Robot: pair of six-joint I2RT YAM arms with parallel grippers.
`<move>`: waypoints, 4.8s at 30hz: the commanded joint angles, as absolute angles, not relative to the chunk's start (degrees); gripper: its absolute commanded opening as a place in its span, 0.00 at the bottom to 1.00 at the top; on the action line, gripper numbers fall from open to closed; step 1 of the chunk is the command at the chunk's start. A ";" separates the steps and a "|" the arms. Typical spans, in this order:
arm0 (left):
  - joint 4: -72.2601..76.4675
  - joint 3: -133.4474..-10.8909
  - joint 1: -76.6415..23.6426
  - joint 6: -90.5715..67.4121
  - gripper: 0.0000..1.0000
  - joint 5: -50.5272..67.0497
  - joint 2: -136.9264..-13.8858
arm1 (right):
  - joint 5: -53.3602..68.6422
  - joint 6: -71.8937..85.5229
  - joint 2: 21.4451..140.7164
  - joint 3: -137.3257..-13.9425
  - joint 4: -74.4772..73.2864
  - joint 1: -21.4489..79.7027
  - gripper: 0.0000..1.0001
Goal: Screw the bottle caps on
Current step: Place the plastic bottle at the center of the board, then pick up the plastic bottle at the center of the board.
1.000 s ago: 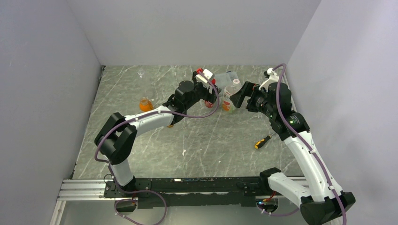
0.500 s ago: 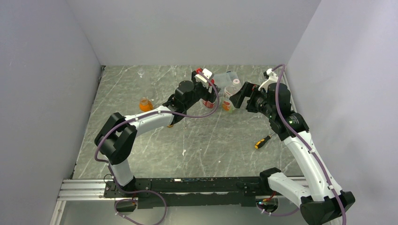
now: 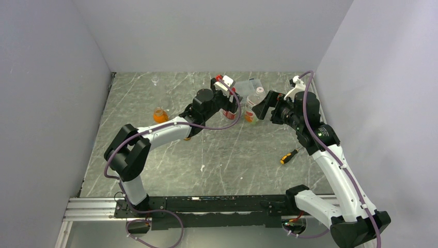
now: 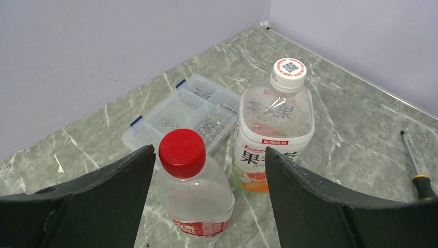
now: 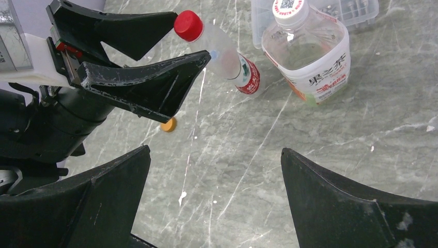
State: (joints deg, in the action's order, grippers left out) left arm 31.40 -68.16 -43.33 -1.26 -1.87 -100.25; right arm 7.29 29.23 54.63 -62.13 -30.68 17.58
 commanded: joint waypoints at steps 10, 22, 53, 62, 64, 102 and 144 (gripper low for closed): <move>28.16 -66.44 -43.52 -1.98 0.90 -4.07 -91.65 | 7.75 29.70 54.82 -62.14 -27.89 17.31 1.00; 2.62 -68.36 -43.23 -6.01 0.99 -18.95 -75.95 | 4.63 29.14 56.41 -65.08 -29.17 17.74 1.00; -32.63 -99.47 -7.12 -16.70 0.78 -15.58 -98.59 | -2.53 25.00 63.56 -74.25 -33.05 32.31 1.00; -32.57 -105.19 -7.14 -16.35 0.66 -15.30 -105.72 | -3.70 24.53 61.58 -73.41 -33.64 32.34 1.00; -33.08 -105.72 -7.27 -16.35 0.63 -15.45 -106.40 | -3.82 24.52 61.48 -73.39 -33.73 32.32 1.00; -36.79 -110.46 -9.76 -11.08 0.10 -16.69 -108.38 | -3.82 22.90 62.45 -74.46 -33.49 32.29 1.00; -54.63 -91.16 -22.32 -17.87 0.00 35.75 -68.68 | 3.70 3.55 71.66 -71.55 -17.17 58.81 1.00</move>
